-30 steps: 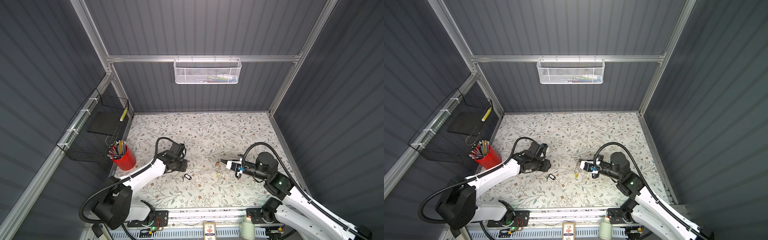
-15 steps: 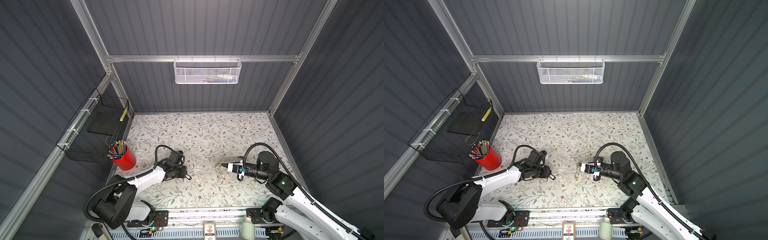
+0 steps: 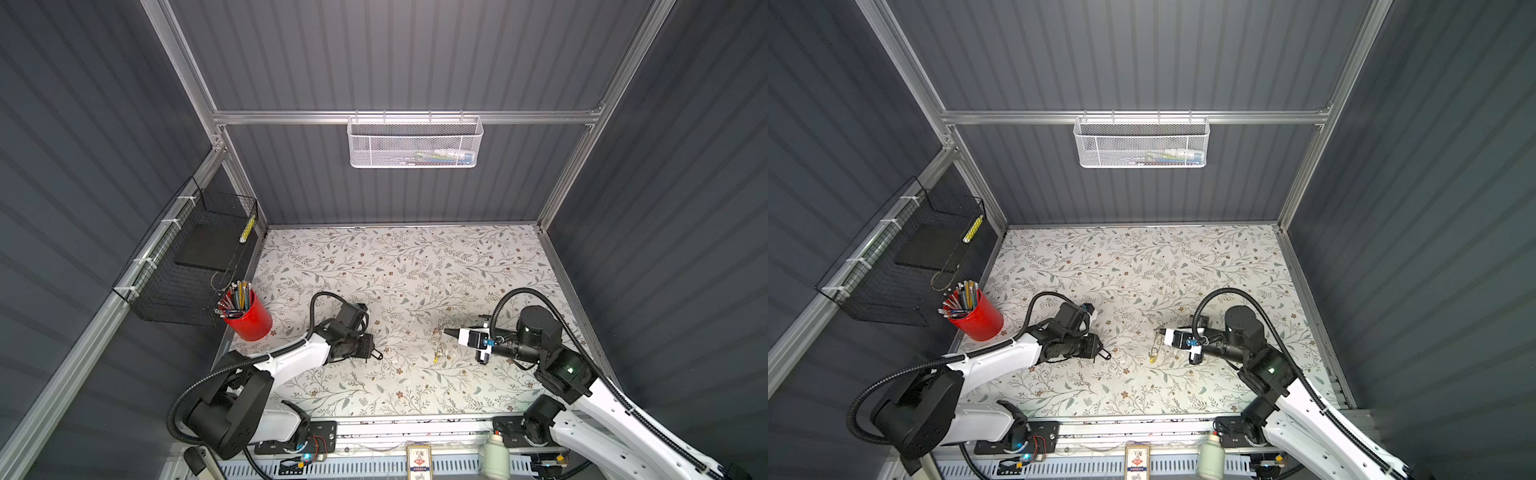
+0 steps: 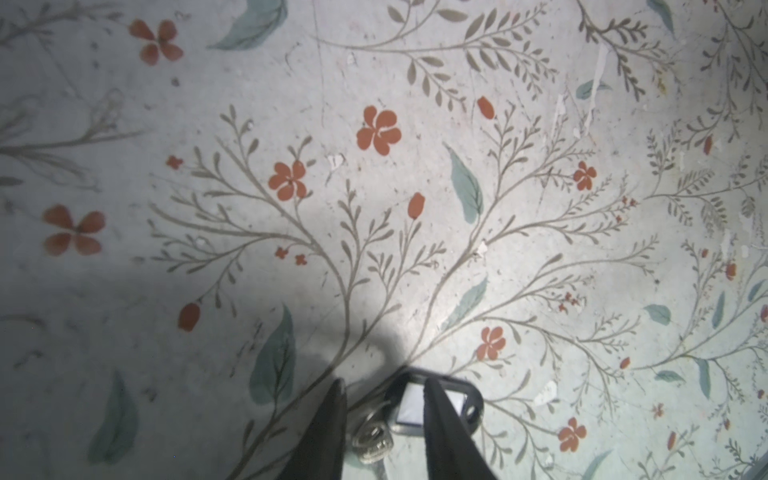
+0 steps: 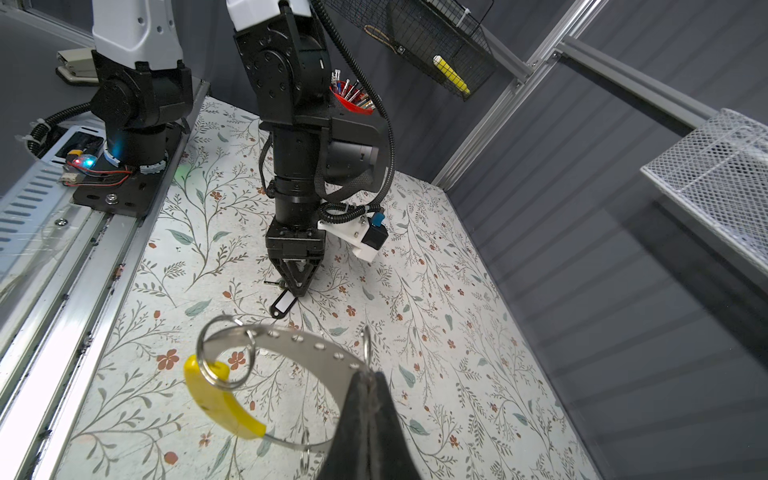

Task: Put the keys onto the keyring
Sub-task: 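Close the left gripper on the black-tagged key's ring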

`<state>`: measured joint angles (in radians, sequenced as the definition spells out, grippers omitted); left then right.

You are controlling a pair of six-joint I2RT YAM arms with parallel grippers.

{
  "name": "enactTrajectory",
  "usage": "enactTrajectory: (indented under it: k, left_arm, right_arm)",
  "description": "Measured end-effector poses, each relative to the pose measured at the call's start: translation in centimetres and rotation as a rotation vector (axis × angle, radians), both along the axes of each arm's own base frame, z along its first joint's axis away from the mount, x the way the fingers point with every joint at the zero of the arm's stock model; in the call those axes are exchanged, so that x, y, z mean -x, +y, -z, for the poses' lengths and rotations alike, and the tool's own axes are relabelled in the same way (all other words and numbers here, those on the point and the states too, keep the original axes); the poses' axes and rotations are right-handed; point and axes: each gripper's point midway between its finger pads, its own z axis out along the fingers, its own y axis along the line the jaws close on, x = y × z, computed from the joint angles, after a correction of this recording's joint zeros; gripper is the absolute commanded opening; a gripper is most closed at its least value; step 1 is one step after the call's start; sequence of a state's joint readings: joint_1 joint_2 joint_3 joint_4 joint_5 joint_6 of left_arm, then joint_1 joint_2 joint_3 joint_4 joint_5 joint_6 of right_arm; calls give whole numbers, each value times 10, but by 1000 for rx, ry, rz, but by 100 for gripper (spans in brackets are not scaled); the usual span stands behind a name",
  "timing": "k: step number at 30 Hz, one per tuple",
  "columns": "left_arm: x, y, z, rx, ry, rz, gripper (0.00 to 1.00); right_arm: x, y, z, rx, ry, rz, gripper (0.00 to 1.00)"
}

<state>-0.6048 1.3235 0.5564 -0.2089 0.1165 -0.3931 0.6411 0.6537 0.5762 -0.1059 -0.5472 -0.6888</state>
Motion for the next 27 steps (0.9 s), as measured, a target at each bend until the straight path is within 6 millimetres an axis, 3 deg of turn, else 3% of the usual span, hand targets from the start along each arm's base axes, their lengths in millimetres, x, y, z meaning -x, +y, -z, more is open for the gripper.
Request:
enactTrajectory:
  k: [6, 27]
  left_arm:
    - [4, 3, -7, 21, -29, 0, 33]
    - [10, 7, 5, -15, 4, 16, 24]
  right_arm:
    - [0, 1, 2, 4, 8, -3, 0]
    - [1, 1, 4, 8, 15, -6, 0]
